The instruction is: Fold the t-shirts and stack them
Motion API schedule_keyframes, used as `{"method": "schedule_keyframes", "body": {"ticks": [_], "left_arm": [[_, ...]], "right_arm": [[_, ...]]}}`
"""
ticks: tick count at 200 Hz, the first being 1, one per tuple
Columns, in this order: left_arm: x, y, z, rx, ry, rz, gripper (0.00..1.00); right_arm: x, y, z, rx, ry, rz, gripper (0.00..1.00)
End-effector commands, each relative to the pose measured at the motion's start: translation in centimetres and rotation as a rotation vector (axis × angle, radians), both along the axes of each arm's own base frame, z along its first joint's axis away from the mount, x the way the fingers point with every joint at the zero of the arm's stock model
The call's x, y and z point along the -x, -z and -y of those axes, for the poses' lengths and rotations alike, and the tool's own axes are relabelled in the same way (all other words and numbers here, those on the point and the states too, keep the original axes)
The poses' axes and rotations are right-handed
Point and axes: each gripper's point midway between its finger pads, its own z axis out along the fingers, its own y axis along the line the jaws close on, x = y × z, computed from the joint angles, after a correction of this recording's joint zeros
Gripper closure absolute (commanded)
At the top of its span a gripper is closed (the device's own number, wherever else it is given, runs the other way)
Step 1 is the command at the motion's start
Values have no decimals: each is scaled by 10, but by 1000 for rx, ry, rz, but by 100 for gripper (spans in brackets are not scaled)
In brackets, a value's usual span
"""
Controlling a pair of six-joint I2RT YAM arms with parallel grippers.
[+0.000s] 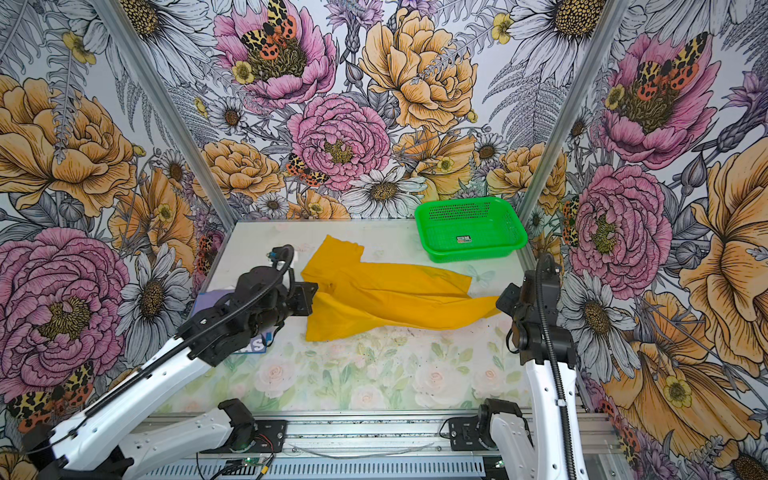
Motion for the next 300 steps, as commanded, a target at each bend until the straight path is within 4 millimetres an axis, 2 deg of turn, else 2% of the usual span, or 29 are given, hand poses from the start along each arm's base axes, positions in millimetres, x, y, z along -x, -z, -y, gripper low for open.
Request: {"method": "schedule_keyframes", "body": {"ticks": [1,23,78,111,125,139,166,182,199,219,235,250,271,287,300], "left_arm": [[25,-94,-59,-18,-101,252,100],[52,-145,-79,-5,-84,395,100],[114,-239,-117,18,-45,690,100],[152,-303,-136,49,-36,861,100],[168,-325,-137,61,-10,919,100],[173,-340,-136,58,-7,941,100],[174,-358,-133,39,-3,949,100],[161,-356,-127,14,-5,924,100],[135,-343,-115,-28,-2,866,100],[93,-316,-94,-104,-2,783,100],[53,-287,-80,-181,-46,717,100],[9,-245,-64,-218,-51,620,100],[-51,-177,-52,-101,3,477,100],[-98,-111,-45,-77,-12,368,100],[-138,-48,-35,-74,-16,263,100]], "right_arm": [[23,-76,-20,105,-132,213,100],[51,-130,-46,134,-249,373,100],[117,-241,-108,139,-543,660,100],[151,-298,-125,144,-612,799,100],[165,-318,-128,140,-619,848,100],[176,-331,-128,133,-610,885,100],[177,-334,-121,104,-562,883,100],[163,-322,-114,79,-523,832,100],[139,-298,-106,42,-489,751,100],[101,-255,-95,1,-446,622,100],[66,-210,-85,-33,-402,493,100],[33,-167,-76,-60,-370,382,100],[-10,-102,-64,-93,-320,264,100],[-48,-40,-55,-145,-275,134,100],[-78,12,-44,-173,-220,37,100]]}}
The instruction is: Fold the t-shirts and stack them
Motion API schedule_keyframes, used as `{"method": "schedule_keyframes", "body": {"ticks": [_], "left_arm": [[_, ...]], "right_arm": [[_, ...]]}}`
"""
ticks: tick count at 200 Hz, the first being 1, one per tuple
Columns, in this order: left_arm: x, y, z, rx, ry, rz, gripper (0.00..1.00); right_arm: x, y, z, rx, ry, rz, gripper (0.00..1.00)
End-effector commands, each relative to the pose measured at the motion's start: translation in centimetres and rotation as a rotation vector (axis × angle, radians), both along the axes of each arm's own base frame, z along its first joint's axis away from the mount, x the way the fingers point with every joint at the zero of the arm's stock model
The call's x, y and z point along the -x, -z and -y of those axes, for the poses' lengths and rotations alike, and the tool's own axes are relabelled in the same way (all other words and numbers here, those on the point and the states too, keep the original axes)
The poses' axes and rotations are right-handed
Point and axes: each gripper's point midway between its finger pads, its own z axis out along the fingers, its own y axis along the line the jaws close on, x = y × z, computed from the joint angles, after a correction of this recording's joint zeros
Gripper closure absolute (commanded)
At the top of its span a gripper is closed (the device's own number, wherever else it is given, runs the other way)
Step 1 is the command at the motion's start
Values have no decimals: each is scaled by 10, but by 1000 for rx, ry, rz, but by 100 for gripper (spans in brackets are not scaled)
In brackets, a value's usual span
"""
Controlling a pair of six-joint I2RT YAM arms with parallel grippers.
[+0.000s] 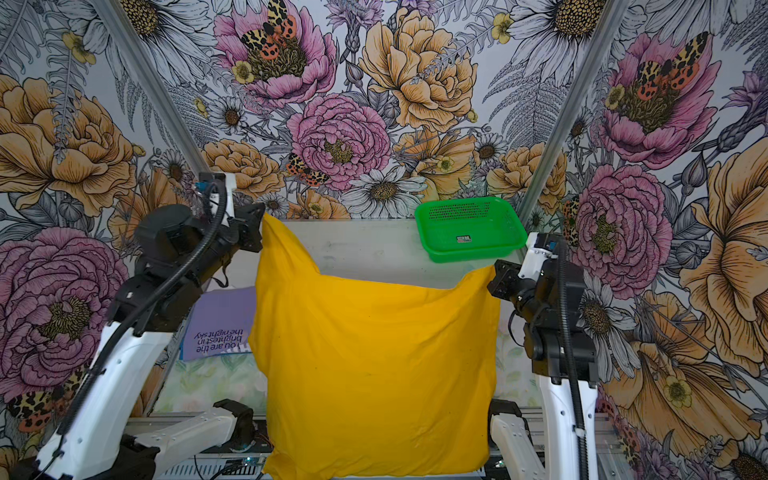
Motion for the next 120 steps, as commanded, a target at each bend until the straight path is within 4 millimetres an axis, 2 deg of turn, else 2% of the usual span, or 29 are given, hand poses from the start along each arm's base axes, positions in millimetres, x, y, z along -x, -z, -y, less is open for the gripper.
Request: {"method": "schedule_keyframes", "body": {"ticks": [1,14,27,31,34,47,56,58,65,87,105,120], "left_arm": [[-49,55,23,127,49,-55,100],[-87,111,36,151,52,-144,100],[-121,156,46,171,54,-212,100],[-129,158,48,178,55,-209,100],[-137,172,50,178,53,-232,100],[-164,189,62,179,75,-257,100],[-177,195,69,181,97,-270,100],[-182,210,71,174,97,-299,100],[-192,220,75,164,97,-320,100],[-218,237,79,154,101,-358,100],[-233,248,83,184,120,-377,100],[-246,256,81,166,102,-403,100]], "right_arm": [[-50,60,20,-13,100,-88,100],[-78,107,30,-20,142,-195,100],[-99,145,42,6,194,-296,100],[-105,150,45,15,206,-311,100],[-110,158,47,26,213,-331,100],[-125,175,59,59,250,-382,100],[-135,181,64,79,263,-396,100],[-138,181,65,82,265,-396,100],[-146,185,68,88,264,-407,100],[-166,193,73,116,264,-424,100],[-174,199,81,137,275,-435,100],[-181,193,85,165,272,-421,100]]}}
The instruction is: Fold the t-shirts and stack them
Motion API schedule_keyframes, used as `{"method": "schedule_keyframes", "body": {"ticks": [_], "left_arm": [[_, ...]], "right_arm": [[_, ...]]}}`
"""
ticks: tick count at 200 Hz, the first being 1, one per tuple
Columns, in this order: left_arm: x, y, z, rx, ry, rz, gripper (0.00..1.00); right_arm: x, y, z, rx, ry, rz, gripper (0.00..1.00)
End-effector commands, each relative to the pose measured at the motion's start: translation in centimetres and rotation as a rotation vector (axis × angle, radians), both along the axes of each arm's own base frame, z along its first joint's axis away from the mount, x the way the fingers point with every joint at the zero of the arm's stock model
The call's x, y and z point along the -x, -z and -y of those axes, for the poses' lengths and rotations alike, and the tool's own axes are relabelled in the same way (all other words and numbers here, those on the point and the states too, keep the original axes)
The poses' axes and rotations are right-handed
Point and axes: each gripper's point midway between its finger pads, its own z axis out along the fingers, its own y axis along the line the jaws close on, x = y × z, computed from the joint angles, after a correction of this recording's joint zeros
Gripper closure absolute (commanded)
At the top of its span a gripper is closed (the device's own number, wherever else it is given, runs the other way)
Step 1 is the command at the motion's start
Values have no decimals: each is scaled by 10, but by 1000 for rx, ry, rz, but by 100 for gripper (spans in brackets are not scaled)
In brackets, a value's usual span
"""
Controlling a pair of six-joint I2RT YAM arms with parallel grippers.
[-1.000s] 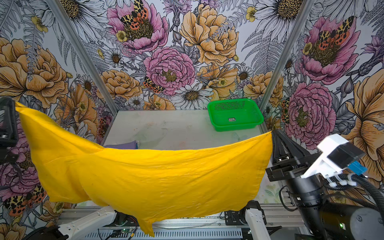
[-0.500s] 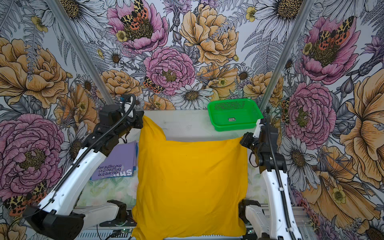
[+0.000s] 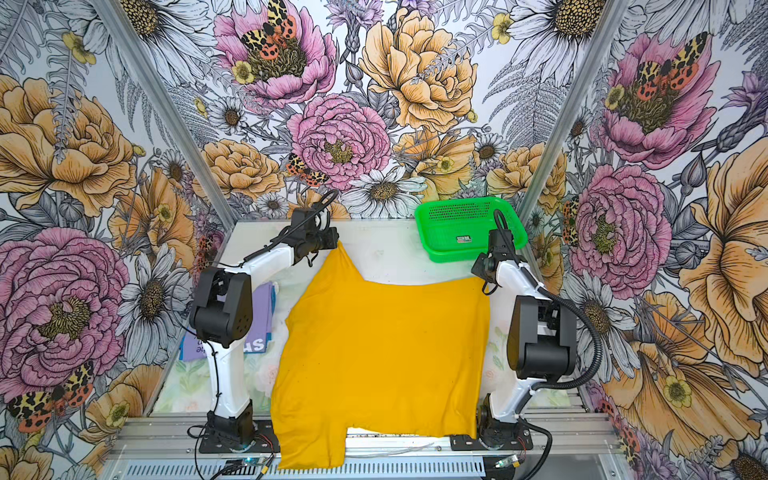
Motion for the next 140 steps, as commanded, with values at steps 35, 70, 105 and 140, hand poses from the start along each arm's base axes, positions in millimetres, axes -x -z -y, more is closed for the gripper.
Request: {"method": "schedule_keyframes", "body": {"ticks": [35,70,105,140], "left_arm": [[-46,-24,5,108,28,49,100],[-45,-15,40,180,95,25,100],[-36,-56,-6,197,4,106,100],[-5,-76,-24,192,-9,100,100]], "right_arm": [[-30,-25,29,156,2,57,100],[-32,-16,32,193,-34,15,100],[-33,-28,17,158,-121,53,100],[-14,-39,1,106,-162,94,100]]}}
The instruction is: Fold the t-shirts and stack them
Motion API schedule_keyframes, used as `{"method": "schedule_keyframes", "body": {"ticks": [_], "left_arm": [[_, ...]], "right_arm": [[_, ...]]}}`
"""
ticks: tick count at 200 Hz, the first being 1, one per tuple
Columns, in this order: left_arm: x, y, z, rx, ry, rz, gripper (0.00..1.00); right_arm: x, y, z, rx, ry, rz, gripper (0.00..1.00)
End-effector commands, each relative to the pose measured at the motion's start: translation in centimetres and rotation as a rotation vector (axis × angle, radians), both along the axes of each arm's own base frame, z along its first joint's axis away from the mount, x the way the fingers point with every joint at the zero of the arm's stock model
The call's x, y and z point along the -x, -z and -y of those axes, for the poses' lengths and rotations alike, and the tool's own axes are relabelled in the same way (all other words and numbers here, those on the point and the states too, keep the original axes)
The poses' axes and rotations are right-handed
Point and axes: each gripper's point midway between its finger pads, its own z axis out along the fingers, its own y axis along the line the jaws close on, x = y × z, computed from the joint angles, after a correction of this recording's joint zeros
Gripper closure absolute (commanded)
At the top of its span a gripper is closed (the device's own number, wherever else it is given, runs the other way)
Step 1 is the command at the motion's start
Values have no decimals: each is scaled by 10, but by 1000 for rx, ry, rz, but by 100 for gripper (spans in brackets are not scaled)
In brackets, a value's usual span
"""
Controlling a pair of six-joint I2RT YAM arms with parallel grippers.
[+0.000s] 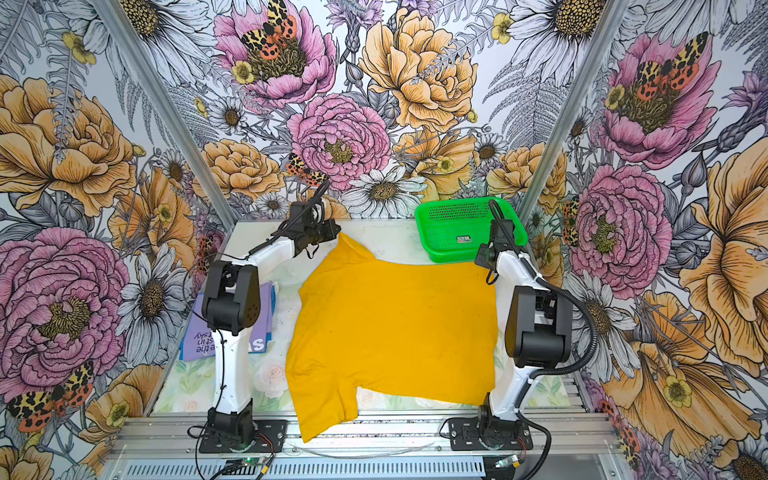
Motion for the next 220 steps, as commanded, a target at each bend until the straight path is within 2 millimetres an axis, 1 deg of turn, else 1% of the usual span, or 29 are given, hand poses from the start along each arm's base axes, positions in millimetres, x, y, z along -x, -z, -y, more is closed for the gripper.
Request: {"method": "schedule_keyframes", "body": {"ticks": [1,14,16,29,32,34,39,42,52,62,80,82,96,104,112,120,127,144,157,179,200,220], "left_arm": [[18,-71,-13,35,-11,124,100],[35,-71,-17,34,-18,120,100],[38,-67,-17,34,-17,114,100],[59,-65,-24,39,-40,115,100],[63,-59,-26,37,-47,105,100],[69,-70,-27,41,-50,124,100],[78,-75,-29,44,-56,138,100],[83,-72,-30,39,-64,131,100],[101,-71,-35,31,-88,130,100],[121,-65,-38,24,-102,121,100],[153,-59,-41,-2,-136,111,100],[156,-61,-41,-3,-141,114,100],[178,-52,-45,-21,-164,98,100],[190,-47,-46,-21,-176,88,100],[202,-43,-47,-20,-185,79,100],[213,-44,-47,-20,-190,84,100],[223,-40,-47,-31,-193,74,100],[246,-31,-45,-58,-189,54,100],[261,-23,-43,-70,-182,34,100],[280,-10,-45,-64,-181,11,100],[293,-4,-46,-68,-185,0,100],[302,4,-53,-83,-209,-16,100]], "right_arm": [[11,-26,-11,-29,-54,68,100],[23,-26,-16,-46,-67,68,100],[26,-24,-16,-48,-66,65,100],[42,-21,-18,-66,-68,58,100],[45,-22,-18,-71,-68,61,100],[48,-20,-18,-75,-68,58,100],[55,-18,-18,-85,-69,54,100],[59,-17,-19,-91,-70,54,100],[71,-16,-18,-96,-64,53,100],[84,-16,-18,-104,-56,58,100],[102,-22,-17,-108,-28,88,100],[105,-22,-17,-109,-26,88,100],[118,-23,-18,-133,-8,104,100],[126,-21,-19,-150,6,97,100],[134,-17,-16,-152,34,83,100],[141,-13,-14,-158,54,73,100],[147,-10,-13,-166,68,76,100],[158,-7,-17,-171,70,91,100],[163,-5,-21,-175,48,93,100],[171,-1,-21,-165,53,95,100],[178,4,-18,-151,77,87,100],[182,8,-18,-150,81,86,100]]}}
